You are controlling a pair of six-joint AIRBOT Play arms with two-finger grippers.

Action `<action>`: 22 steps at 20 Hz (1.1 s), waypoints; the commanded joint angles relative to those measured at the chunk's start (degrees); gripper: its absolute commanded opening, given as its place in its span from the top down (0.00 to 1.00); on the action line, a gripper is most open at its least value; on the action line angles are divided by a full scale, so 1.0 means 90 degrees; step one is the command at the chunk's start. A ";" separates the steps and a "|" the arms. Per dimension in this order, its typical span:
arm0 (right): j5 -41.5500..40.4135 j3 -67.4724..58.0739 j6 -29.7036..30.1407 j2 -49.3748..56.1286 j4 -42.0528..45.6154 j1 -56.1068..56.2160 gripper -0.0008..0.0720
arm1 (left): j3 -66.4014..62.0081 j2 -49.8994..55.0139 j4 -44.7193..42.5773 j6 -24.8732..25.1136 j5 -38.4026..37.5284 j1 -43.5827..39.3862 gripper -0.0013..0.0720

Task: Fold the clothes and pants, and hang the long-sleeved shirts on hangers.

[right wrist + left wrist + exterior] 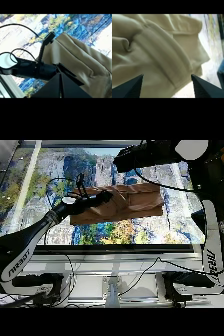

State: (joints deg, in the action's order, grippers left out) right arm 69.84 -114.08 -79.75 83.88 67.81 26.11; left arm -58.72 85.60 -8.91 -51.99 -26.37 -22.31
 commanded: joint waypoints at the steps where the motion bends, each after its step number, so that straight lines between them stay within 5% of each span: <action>1: 0.0041 -0.0007 -0.0002 -0.0005 0.0010 -0.0005 0.97 | -0.0012 -0.0172 0.0019 -0.0010 -0.0345 0.0253 0.04; 7: 0.0342 -0.0007 -0.0002 -0.0007 0.0296 -0.0005 0.97 | -0.0007 -0.1695 -0.0464 0.0481 -0.0563 0.1955 0.04; 10: 0.0478 -0.0007 -0.0002 -0.0005 0.0561 -0.0005 0.97 | 0.0015 -0.2079 -0.1770 -0.0355 -0.1812 0.3157 0.17; 13: 0.0466 -0.0007 -0.0002 -0.0005 0.0648 -0.0005 0.97 | 0.0423 -0.2055 -0.2965 -0.1013 -0.2756 0.4070 0.16; 16: 0.0457 -0.0007 -0.0002 -0.0005 0.0653 -0.0005 0.97 | 0.1117 -0.2011 -0.2963 -0.1042 -0.2914 0.4665 0.16; 18: 0.0449 -0.0007 -0.0002 -0.0005 0.0658 -0.0005 0.97 | 0.1185 -0.1715 -0.2956 -0.1042 -0.3264 0.4789 0.02; 22: 0.0406 -0.0007 -0.0005 -0.0005 0.0658 -0.0005 0.97 | 0.1185 -0.0831 -0.2803 -0.1035 -0.3633 0.4787 0.02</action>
State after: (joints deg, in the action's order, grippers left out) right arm 73.80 -114.10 -79.75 83.88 73.65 26.11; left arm -48.77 73.71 -34.26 -60.99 -55.68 19.77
